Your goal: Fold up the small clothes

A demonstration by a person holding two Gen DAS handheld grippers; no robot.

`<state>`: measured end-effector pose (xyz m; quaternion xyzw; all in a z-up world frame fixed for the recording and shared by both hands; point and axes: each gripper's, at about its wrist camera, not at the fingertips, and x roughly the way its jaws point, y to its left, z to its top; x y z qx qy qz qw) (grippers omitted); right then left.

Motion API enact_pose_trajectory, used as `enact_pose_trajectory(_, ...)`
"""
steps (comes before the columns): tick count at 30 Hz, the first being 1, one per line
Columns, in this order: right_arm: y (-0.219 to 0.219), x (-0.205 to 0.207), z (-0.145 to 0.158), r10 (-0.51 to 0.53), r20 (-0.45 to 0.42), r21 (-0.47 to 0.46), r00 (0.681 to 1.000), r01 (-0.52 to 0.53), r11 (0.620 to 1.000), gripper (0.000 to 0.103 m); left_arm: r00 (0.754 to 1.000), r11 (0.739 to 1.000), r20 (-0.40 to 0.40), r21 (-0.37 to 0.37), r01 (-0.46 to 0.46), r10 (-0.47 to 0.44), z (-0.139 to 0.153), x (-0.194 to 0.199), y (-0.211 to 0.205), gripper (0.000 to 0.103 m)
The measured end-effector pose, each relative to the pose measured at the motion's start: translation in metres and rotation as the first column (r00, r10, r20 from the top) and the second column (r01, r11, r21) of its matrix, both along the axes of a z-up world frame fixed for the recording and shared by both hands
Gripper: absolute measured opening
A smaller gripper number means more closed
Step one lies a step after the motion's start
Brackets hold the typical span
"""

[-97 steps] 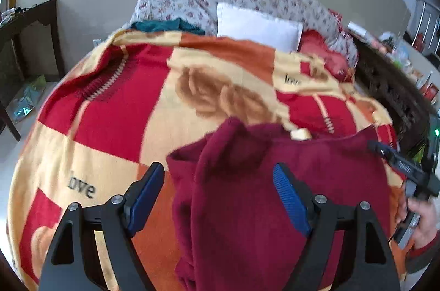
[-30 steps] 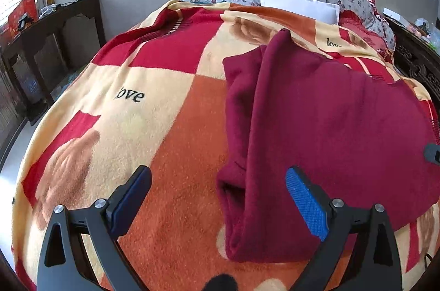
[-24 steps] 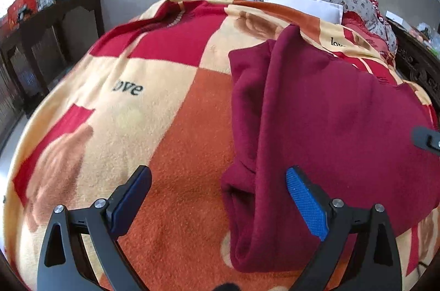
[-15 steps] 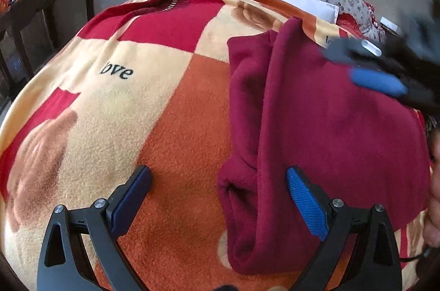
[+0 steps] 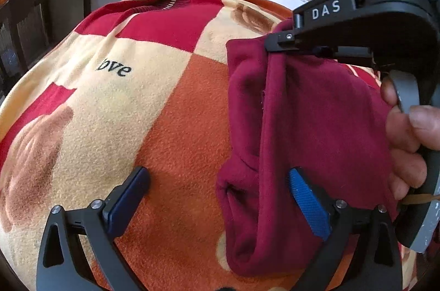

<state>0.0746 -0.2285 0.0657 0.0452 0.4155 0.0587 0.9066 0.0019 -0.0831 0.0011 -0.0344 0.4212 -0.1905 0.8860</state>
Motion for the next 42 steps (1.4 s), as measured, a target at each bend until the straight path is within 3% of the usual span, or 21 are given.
enact_pose_trajectory(3, -0.001, 0.011, -0.014, 0.012, -0.045, 0.009, 0.999, -0.012, 1.0, 0.009, 1.0, 0.999, -0.008, -0.053, -0.001, 0.0, 0.001, 0.004, 0.006, 0.102)
enact_pose_trajectory(5, -0.013, 0.008, -0.018, 0.014, -0.03, 0.1, 0.999, -0.011, 0.995, 0.013, 1.0, 0.995, -0.011, -0.1, -0.004, 0.003, 0.002, 0.007, 0.01, 0.103)
enact_pose_trajectory(7, -0.031, -0.01, -0.013, 0.012, -0.013, 0.224, 1.0, -0.009, 0.975, 0.053, 1.0, 0.989, -0.015, -0.149, -0.006, 0.004, 0.003, 0.01, 0.014, 0.103)
enact_pose_trajectory(8, -0.038, -0.022, -0.011, 0.006, -0.002, 0.265, 1.0, -0.006, 0.964, 0.078, 1.0, 0.984, -0.019, -0.18, -0.011, 0.007, 0.002, 0.012, 0.017, 0.103)
enact_pose_trajectory(9, -0.044, -0.036, -0.009, 0.0, 0.017, 0.29, 1.0, -0.005, 0.957, 0.081, 1.0, 0.978, -0.021, -0.21, -0.019, 0.015, 0.002, 0.013, 0.019, 0.103)
enact_pose_trajectory(14, -0.09, -0.111, -0.01, -0.081, 0.051, 0.32, 0.995, 0.061, 0.945, 0.077, 0.998, 0.963, -0.037, -0.263, -0.058, 0.05, 0.003, 0.022, 0.016, 0.103)
enact_pose_trajectory(17, -0.115, -0.132, -0.013, -0.151, 0.05, 0.26, 0.987, 0.133, 0.956, 0.019, 0.998, 0.977, -0.036, -0.205, -0.062, 0.055, 0.005, 0.027, 0.001, 0.103)
enact_pose_trajectory(20, -0.135, -0.136, -0.016, -0.167, 0.054, 0.3, 0.985, 0.143, 0.943, 0.015, 0.999, 0.984, -0.046, -0.173, -0.03, 0.022, 0.005, 0.03, -0.012, 0.103)
enact_pose_trajectory(23, -0.145, -0.131, -0.023, -0.208, 0.054, 0.327, 0.977, 0.18, 0.928, 0.015, 0.998, 0.984, -0.052, -0.169, -0.054, 0.046, 0.004, 0.034, -0.016, 0.103)
enact_pose_trajectory(27, -0.166, -0.119, -0.048, -0.247, -0.031, 0.417, 0.969, 0.237, 0.878, 0.012, 0.995, 0.972, -0.099, -0.231, -0.033, 0.01, 0.002, 0.038, -0.024, 0.103)
enact_pose_trajectory(29, -0.176, -0.122, -0.051, -0.249, -0.043, 0.482, 0.968, 0.238, 0.843, 0.012, 0.994, 0.978, -0.105, -0.209, 0.007, -0.03, 0.002, 0.036, -0.033, 0.103)
enact_pose_trajectory(33, -0.177, -0.129, -0.039, -0.251, 0.014, 0.458, 0.968, 0.217, 0.862, 0.015, 0.995, 0.989, -0.087, -0.141, 0.041, -0.053, 0.002, 0.035, -0.044, 0.103)
enact_pose_trajectory(37, -0.186, -0.125, -0.054, -0.246, -0.02, 0.516, 0.969, 0.22, 0.828, 0.014, 0.993, 0.987, -0.104, -0.152, 0.045, -0.062, 0.002, 0.038, -0.047, 0.103)
enact_pose_trajectory(38, -0.187, -0.128, -0.054, -0.243, -0.018, 0.518, 0.97, 0.216, 0.827, 0.014, 0.99, 0.985, -0.107, -0.156, 0.071, -0.088, 0.002, 0.038, -0.049, 0.098)
enact_pose_trajectory(39, -0.186, -0.129, -0.053, -0.24, -0.016, 0.516, 0.971, 0.214, 0.829, 0.014, 0.987, 0.981, -0.111, -0.17, 0.095, -0.115, 0.002, 0.038, -0.051, 0.063)
enact_pose_trajectory(40, -0.186, -0.132, -0.053, -0.236, -0.014, 0.512, 0.972, 0.21, 0.833, 0.015, 0.984, 0.98, -0.13, -0.173, 0.102, -0.125, 0.002, 0.038, -0.052, 0.047)
enact_pose_trajectory(42, -0.186, -0.135, -0.054, -0.223, -0.011, 0.512, 0.975, 0.197, 0.836, 0.015, 0.977, 0.969, -0.162, -0.226, 0.097, -0.136, 0.004, 0.039, -0.046, 0.026)
